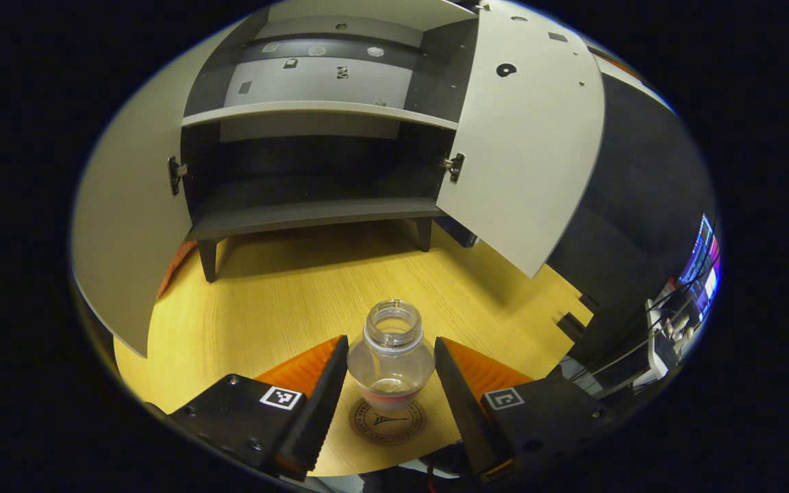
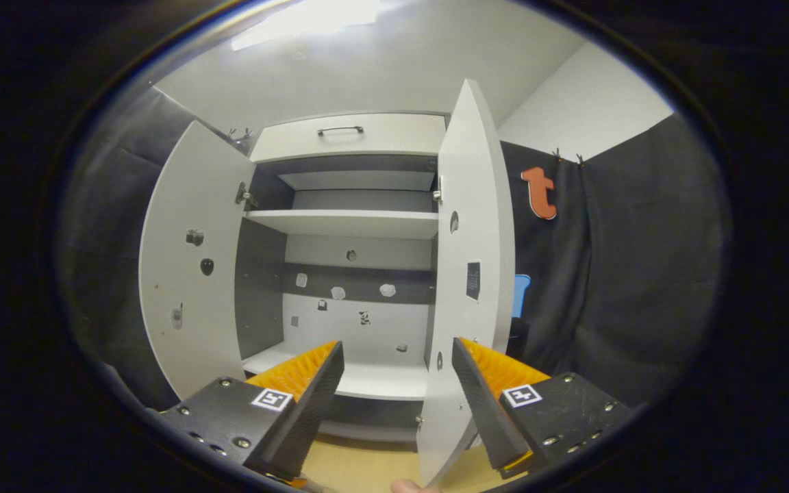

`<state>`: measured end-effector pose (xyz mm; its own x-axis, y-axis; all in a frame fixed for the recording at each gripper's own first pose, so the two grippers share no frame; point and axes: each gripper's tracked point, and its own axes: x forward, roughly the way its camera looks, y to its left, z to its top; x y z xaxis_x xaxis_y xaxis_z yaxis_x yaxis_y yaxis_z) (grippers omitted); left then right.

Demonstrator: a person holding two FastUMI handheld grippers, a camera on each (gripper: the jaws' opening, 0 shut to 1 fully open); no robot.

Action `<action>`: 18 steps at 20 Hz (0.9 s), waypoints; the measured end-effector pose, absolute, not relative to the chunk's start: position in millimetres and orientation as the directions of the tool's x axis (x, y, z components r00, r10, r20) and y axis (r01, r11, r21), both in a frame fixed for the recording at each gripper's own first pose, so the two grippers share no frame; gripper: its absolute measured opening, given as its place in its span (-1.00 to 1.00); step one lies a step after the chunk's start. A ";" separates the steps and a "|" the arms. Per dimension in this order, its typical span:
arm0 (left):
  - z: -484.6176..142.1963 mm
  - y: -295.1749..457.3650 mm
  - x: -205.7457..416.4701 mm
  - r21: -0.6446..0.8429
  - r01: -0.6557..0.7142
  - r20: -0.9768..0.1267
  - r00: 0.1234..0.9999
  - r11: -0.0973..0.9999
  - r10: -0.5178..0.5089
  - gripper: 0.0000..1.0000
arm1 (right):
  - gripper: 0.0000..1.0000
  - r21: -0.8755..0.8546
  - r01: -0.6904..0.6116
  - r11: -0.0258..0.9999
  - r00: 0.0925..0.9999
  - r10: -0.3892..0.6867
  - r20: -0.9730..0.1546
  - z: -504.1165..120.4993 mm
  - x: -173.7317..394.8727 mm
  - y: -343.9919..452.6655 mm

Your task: Grasp the bottle in the cabinet with the left hand and place it on the coaster, then close the right door with the right hand and the left door with the left hand.

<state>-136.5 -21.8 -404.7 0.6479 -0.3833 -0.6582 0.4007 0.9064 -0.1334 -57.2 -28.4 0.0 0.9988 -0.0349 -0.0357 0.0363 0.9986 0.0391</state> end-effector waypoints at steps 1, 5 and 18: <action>-403.0 -22.8 -138.8 -0.127 0.418 -0.660 0.642 0.900 -0.391 0.63 | 0.86 0.043 0.034 0.998 0.999 -0.032 -0.037 -1.3 -56.7 -28.0; -410.7 -23.4 -154.6 -0.125 0.452 -0.694 0.596 0.883 -0.403 0.63 | 0.92 0.056 0.029 0.998 0.999 -0.027 -0.040 -4.8 -54.9 -28.0; -420.6 -21.4 -164.5 -0.134 0.448 -0.720 0.569 0.884 -0.397 0.65 | 0.91 0.069 0.035 0.997 0.998 -0.031 -0.053 -11.2 -52.4 -30.8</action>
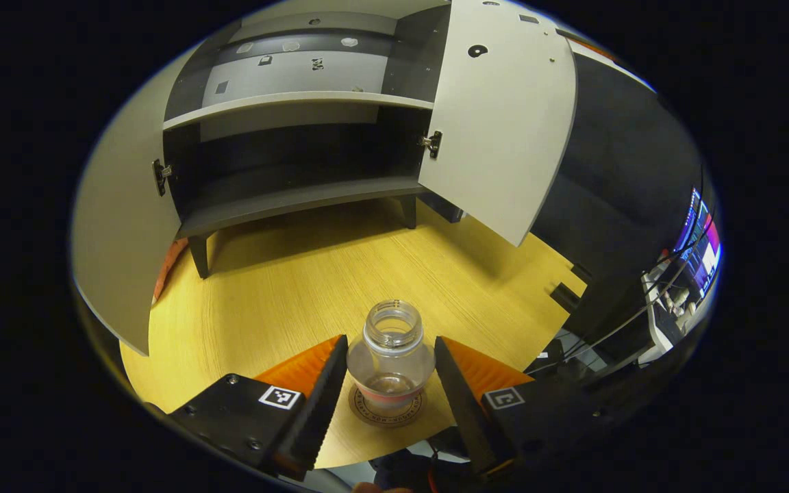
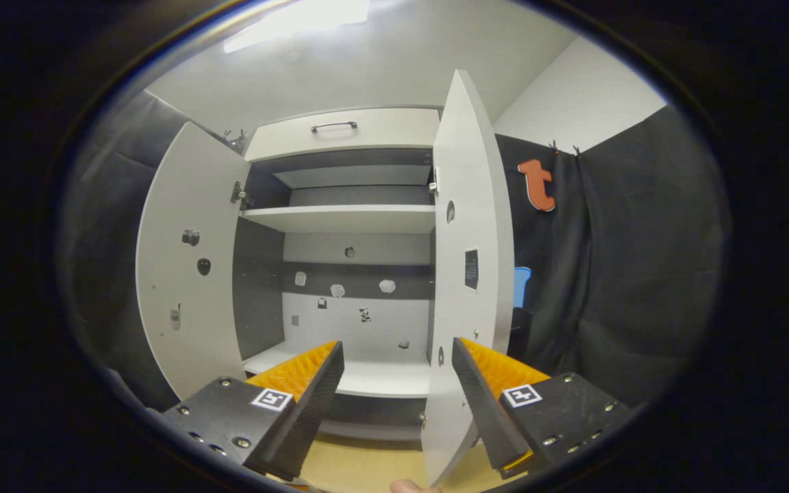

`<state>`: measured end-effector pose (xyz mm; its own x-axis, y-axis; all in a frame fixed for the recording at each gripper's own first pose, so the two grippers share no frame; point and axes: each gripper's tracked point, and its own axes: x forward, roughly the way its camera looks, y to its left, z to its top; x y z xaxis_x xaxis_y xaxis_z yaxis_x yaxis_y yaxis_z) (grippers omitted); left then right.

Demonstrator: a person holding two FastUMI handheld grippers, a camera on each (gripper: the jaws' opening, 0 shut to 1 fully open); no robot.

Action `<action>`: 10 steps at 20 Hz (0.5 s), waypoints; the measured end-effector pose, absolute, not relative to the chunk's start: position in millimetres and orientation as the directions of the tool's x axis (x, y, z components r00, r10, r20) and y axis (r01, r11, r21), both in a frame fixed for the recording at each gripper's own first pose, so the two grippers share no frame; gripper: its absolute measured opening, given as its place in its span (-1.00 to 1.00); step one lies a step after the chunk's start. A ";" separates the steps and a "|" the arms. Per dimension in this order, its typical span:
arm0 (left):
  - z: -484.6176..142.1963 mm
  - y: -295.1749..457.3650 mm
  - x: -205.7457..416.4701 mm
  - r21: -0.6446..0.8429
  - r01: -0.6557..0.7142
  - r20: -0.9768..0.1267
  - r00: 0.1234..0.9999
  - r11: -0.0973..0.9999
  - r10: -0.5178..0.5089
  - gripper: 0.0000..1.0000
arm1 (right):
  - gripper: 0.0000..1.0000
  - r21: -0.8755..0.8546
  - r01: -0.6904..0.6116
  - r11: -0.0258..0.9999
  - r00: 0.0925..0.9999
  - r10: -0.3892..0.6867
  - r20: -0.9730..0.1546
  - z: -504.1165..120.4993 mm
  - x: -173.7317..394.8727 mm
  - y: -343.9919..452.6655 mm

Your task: Grasp the bottle in the cabinet with the left hand and place it on the coaster, then close the right door with the right hand and the left door with the left hand.

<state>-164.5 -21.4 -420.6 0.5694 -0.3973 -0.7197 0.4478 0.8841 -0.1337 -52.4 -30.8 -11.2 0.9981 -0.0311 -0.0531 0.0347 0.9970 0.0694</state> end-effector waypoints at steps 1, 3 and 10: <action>-420.1 -20.6 -165.4 -0.131 0.449 -0.725 0.565 0.884 -0.394 0.65 | 0.91 0.071 0.032 0.997 0.998 -0.028 -0.055 -11.7 -51.7 -29.7; -416.3 -19.9 -165.0 -0.124 0.453 -0.723 0.568 0.883 -0.393 0.65 | 0.92 0.071 0.029 0.997 0.998 -0.026 -0.055 -12.5 -50.4 -28.6; -395.8 -21.3 -164.7 -0.130 0.459 -0.718 0.568 0.879 -0.403 0.63 | 0.91 0.069 0.024 0.997 0.998 -0.020 -0.057 -13.0 -49.1 -25.3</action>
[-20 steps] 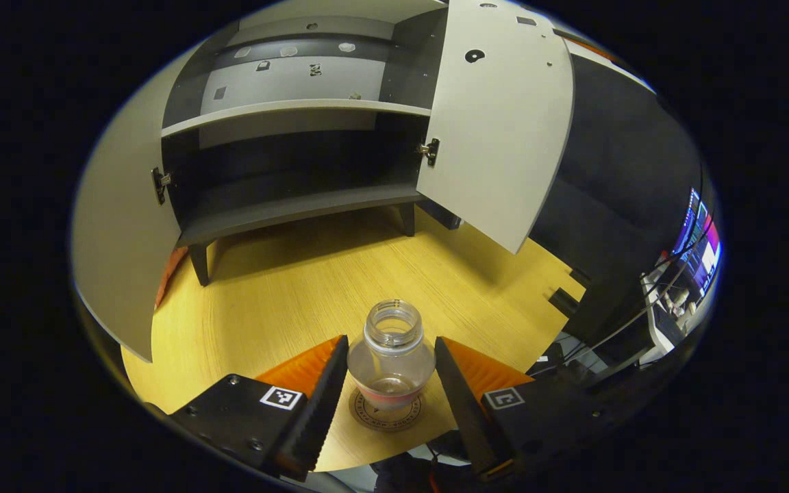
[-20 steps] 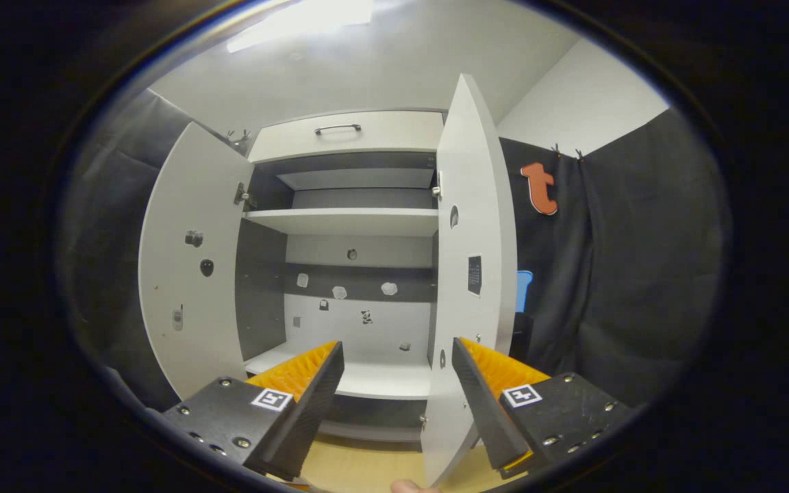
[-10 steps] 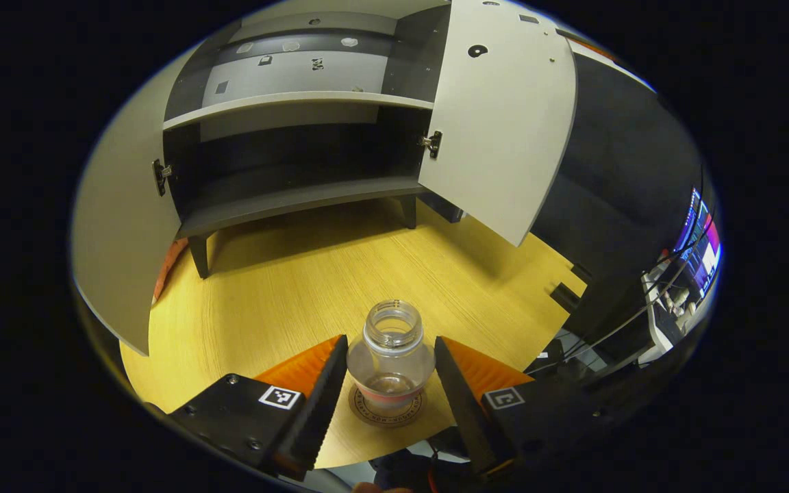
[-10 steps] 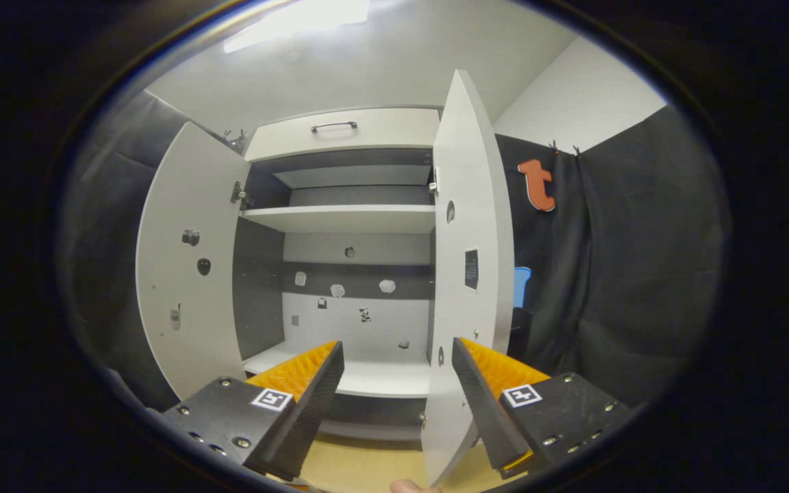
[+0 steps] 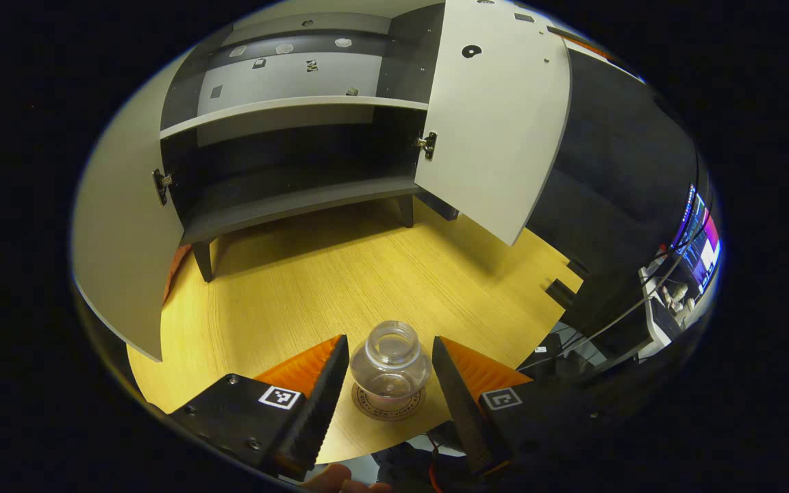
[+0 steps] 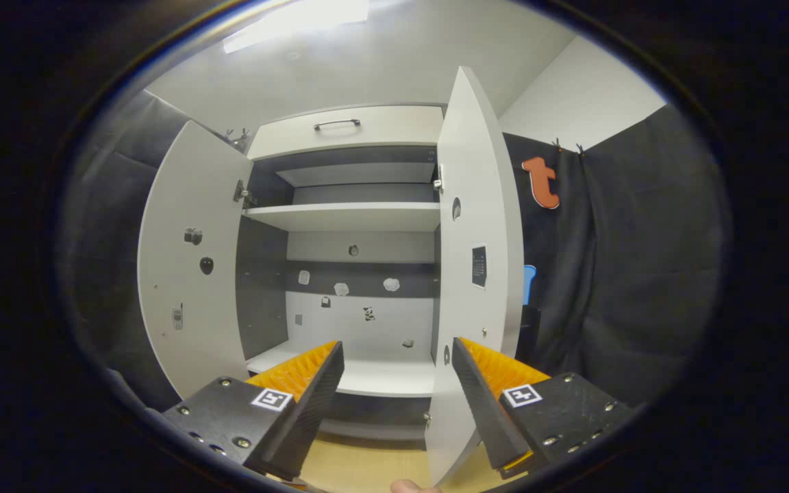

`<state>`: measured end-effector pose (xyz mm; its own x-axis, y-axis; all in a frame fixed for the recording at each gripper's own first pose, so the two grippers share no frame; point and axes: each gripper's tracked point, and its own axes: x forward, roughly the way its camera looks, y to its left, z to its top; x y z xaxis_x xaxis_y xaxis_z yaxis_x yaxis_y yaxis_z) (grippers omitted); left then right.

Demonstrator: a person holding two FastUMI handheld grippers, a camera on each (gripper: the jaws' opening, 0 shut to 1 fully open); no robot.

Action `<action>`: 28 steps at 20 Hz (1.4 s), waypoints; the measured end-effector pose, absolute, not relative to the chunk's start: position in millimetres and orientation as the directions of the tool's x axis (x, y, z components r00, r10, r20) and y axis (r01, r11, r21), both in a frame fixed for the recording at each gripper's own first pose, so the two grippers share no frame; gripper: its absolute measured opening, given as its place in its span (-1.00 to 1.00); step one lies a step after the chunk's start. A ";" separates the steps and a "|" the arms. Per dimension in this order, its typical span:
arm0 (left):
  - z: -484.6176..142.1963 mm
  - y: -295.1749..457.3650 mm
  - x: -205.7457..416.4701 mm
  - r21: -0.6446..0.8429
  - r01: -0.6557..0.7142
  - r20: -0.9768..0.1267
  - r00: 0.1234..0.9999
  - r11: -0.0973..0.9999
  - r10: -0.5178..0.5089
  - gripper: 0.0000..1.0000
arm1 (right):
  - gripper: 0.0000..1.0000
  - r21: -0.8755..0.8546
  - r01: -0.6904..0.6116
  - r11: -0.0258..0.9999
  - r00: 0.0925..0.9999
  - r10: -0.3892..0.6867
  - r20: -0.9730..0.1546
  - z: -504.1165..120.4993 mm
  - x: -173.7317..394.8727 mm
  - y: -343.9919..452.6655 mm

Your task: Grasp the bottle in the cabinet with the left hand and place it on the coaster, then close the right door with the right hand and the left door with the left hand.

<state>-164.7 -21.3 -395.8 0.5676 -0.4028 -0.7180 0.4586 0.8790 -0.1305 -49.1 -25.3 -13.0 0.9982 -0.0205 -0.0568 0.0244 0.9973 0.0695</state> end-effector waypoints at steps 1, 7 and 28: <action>-388.5 -22.7 -163.2 -0.137 0.460 -0.709 0.573 0.878 -0.411 0.58 | 0.91 0.070 0.025 0.997 0.998 -0.021 -0.058 -13.5 -49.6 -25.7; -345.2 -31.1 -145.8 -0.142 0.463 -0.645 0.627 0.875 -0.437 0.58 | 0.91 0.077 0.034 0.996 0.998 -0.030 -0.053 -12.7 -51.2 -28.7; -107.1 -21.5 -20.6 0.069 0.248 -0.138 0.962 0.966 -0.237 0.89 | 0.91 0.050 0.264 0.963 0.963 -0.266 0.046 17.2 -68.8 -115.0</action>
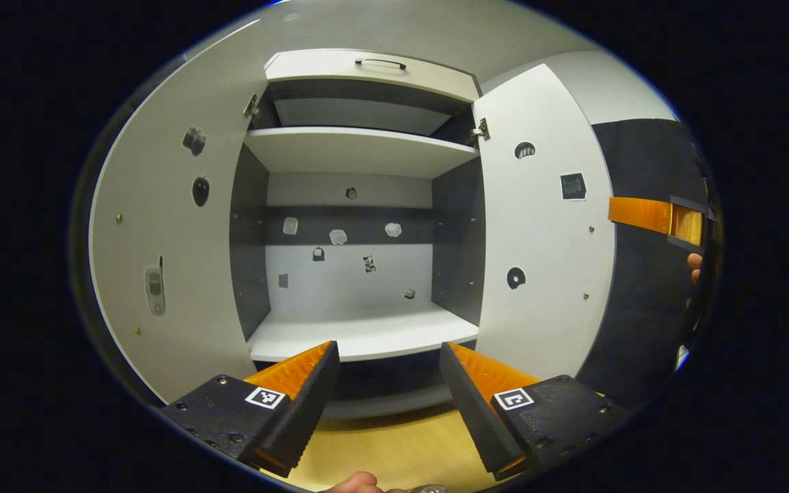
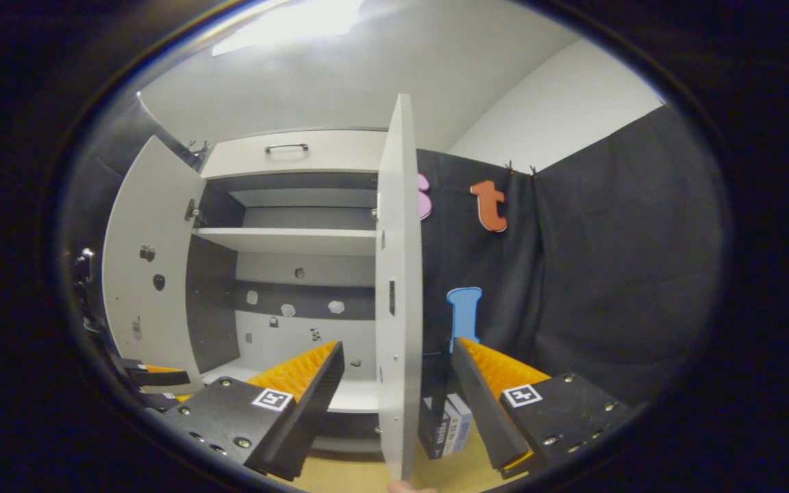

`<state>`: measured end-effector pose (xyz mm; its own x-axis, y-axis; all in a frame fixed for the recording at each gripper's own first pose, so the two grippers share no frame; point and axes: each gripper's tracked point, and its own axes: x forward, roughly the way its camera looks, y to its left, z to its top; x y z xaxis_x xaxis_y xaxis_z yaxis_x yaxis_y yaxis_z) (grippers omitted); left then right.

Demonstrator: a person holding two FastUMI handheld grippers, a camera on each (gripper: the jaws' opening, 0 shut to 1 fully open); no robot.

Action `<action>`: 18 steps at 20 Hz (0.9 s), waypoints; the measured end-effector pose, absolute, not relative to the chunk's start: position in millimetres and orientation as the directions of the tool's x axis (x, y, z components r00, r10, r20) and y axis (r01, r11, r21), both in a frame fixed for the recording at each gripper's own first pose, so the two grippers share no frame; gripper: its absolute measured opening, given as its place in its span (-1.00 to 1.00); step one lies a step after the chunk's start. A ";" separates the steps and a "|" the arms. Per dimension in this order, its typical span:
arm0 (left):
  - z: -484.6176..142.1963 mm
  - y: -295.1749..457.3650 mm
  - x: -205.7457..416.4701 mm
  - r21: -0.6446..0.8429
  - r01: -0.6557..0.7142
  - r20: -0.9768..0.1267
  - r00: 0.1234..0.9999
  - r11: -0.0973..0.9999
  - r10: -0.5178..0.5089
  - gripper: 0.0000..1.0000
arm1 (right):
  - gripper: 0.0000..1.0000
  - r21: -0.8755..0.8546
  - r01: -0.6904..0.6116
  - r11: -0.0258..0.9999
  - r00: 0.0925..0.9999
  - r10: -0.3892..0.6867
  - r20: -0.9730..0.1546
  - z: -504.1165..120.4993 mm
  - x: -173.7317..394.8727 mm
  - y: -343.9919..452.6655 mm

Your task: Grasp the bottle in the cabinet with the left hand and place it on the coaster, then close the right door with the right hand and the left door with the left hand.

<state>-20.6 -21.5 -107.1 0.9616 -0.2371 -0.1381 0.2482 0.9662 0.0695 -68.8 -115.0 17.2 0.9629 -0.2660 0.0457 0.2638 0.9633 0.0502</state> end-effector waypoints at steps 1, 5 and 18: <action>-104.3 -20.9 -19.9 0.068 0.245 -0.130 0.963 0.967 -0.235 0.90 | 0.91 0.048 0.295 0.954 0.953 -0.297 0.052 18.1 -71.6 -126.1; -110.5 -17.4 -19.8 0.047 0.234 -0.136 0.965 0.971 -0.226 0.90 | 0.84 0.051 0.387 0.921 0.918 -0.390 0.071 21.4 -79.7 -157.7; -135.1 5.7 -19.1 -0.041 0.161 -0.197 0.966 0.986 -0.166 0.90 | 0.91 0.018 0.410 0.912 0.912 -0.410 -0.011 -9.6 -66.3 -168.3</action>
<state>-19.1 5.7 -135.1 0.9662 -0.1661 -0.1972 0.1611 0.9861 -0.0411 -66.3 -168.3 -9.6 0.9119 -0.4102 -0.0109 0.4104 0.9117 0.0181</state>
